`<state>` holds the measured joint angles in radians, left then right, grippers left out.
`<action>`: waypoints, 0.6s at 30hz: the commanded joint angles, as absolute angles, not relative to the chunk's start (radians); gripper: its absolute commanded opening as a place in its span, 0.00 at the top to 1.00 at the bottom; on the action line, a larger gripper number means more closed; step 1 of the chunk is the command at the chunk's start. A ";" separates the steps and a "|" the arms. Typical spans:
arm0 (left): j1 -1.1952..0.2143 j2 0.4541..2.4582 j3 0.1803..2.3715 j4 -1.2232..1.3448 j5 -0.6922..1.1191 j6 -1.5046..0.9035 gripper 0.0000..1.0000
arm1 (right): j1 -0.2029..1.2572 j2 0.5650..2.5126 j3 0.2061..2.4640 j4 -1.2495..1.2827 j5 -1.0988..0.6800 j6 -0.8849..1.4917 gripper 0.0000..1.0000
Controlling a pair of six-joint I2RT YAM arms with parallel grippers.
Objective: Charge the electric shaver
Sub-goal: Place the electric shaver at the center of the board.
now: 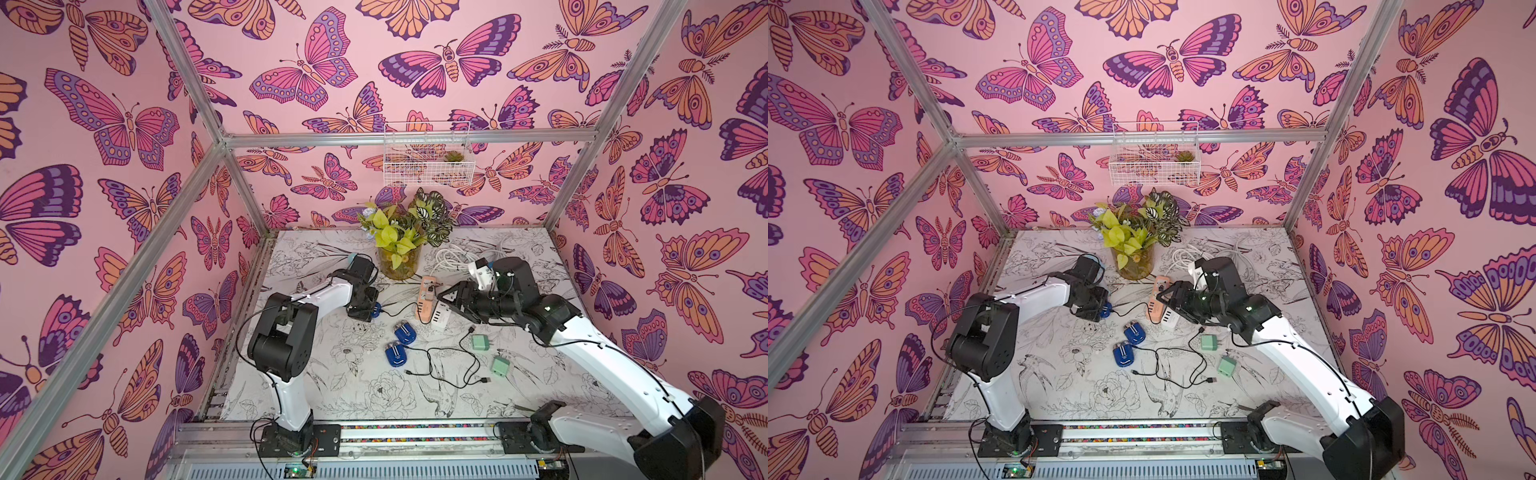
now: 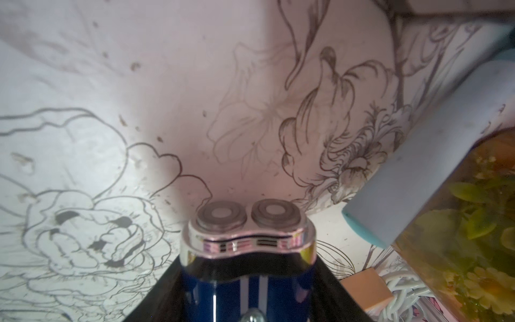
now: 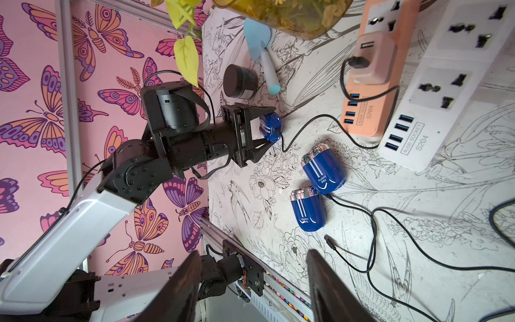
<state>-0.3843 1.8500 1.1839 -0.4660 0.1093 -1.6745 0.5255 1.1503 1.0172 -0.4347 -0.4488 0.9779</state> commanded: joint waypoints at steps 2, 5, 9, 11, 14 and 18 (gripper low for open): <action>-0.363 1.845 1.142 -0.510 0.039 -1.658 1.00 | 0.517 1.135 0.998 -0.460 -0.441 0.965 0.38; -0.346 1.820 1.109 -0.536 0.017 -1.676 1.00 | 0.517 1.137 0.997 -0.463 -0.442 0.964 0.38; -0.326 1.817 1.105 -0.568 0.017 -1.653 0.94 | 0.514 1.142 0.992 -0.469 -0.442 0.962 0.38; -0.322 1.822 1.114 -0.600 0.011 -1.645 0.87 | 0.512 1.145 0.995 -0.487 -0.430 0.958 0.38; -0.321 1.822 1.109 -0.605 0.019 -1.643 0.64 | 0.507 1.157 1.016 -0.572 -0.378 0.941 0.38; -0.322 1.810 1.103 -0.604 0.048 -1.649 0.39 | 0.481 1.159 1.014 -0.669 -0.310 0.941 0.41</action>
<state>-0.3275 1.8091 1.1343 -0.5175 0.0368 -1.6569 0.5014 1.1545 0.9993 -0.5632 -0.3824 0.9600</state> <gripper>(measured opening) 0.602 0.592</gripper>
